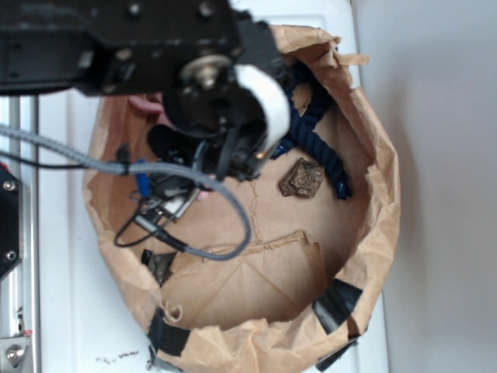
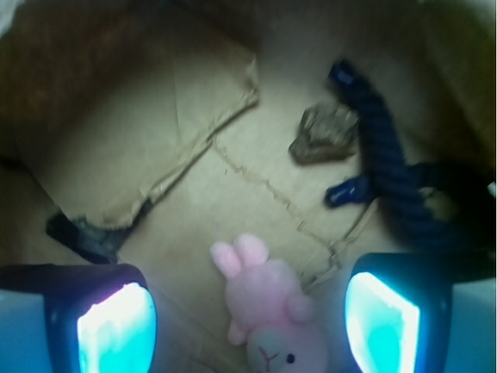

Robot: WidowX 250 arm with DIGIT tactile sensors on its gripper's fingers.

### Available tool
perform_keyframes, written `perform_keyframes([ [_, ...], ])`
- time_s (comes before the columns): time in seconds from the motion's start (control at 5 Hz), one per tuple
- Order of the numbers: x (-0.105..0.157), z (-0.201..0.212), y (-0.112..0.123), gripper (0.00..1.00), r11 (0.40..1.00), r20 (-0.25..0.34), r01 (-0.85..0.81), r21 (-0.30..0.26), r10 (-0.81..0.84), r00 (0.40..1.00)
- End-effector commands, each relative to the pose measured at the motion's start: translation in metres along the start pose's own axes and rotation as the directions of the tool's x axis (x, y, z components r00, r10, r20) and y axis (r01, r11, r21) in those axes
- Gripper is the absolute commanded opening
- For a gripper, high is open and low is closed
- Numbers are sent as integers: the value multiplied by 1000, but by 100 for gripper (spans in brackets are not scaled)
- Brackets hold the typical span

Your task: Grab the pink bunny.

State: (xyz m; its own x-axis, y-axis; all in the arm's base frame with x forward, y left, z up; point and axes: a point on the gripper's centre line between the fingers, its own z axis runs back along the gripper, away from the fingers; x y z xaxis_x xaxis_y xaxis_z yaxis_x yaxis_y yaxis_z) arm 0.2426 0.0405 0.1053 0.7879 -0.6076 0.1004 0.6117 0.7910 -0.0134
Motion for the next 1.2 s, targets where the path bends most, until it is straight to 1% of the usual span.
perform_keyframes([
  [0.0, -6, -13, 8, 100, 998, -27, -30, 59, 32, 999],
  [0.2, -12, -37, 7, 100, 999, -71, -4, 51, 7, 997],
  [0.4, -23, -55, 1, 100, 999, -96, 38, 34, -35, 995],
  [0.6, -25, -64, -2, 94, 999, -114, 32, 36, -27, 993],
  [0.8, -25, -67, -2, 0, 997, -113, 17, 70, -9, 994],
  [1.0, -19, -54, -6, 0, 998, -90, 12, 69, -6, 996],
])
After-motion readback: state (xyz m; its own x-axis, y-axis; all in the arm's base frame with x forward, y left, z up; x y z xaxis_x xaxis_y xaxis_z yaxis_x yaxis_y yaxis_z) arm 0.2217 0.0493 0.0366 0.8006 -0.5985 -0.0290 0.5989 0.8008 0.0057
